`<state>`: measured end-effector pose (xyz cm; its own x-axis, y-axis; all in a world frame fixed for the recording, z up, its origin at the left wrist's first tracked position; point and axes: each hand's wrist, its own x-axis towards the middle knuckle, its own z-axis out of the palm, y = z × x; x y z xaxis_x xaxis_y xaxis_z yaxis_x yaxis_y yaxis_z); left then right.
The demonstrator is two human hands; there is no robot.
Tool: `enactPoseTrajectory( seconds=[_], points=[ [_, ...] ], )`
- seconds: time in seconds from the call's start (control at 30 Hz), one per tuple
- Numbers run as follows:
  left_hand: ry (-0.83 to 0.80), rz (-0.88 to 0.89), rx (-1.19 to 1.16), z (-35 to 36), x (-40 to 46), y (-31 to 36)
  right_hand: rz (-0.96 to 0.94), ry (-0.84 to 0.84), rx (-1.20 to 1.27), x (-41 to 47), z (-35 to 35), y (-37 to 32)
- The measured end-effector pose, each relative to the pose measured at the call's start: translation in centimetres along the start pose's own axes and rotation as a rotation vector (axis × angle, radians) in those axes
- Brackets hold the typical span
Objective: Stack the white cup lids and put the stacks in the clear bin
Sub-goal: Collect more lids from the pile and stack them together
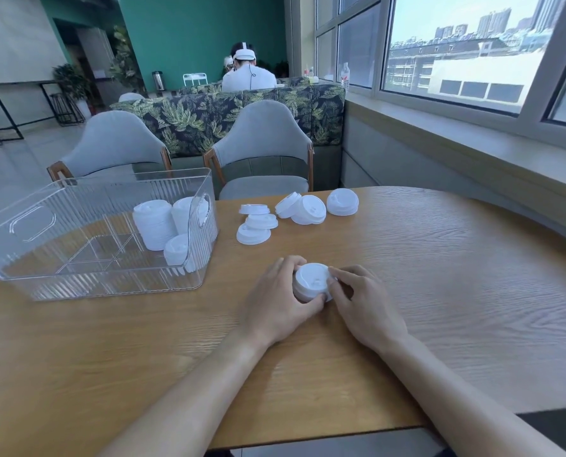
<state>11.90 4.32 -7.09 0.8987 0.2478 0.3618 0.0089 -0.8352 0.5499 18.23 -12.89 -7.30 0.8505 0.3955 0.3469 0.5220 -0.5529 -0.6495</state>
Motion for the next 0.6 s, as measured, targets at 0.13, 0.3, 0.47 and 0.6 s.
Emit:
enactPoseTrajectory(
  seconds=[0.13,0.3,0.47,0.6],
  points=[
    [-0.021,-0.005,-0.002,-0.04,0.15,-0.02,-0.009,-0.011,-0.010,0.16,0.02,0.11],
    [-0.034,-0.012,0.019,-0.08,0.27,-0.05,-0.023,-0.006,0.010,0.28,0.15,0.22],
    [-0.050,0.000,0.046,-0.11,0.03,0.16,-0.012,-0.016,0.004,0.32,0.30,0.58],
    [-0.049,0.024,0.077,-0.17,-0.08,0.46,-0.032,0.004,-0.013,0.22,0.36,0.63]
  ],
)
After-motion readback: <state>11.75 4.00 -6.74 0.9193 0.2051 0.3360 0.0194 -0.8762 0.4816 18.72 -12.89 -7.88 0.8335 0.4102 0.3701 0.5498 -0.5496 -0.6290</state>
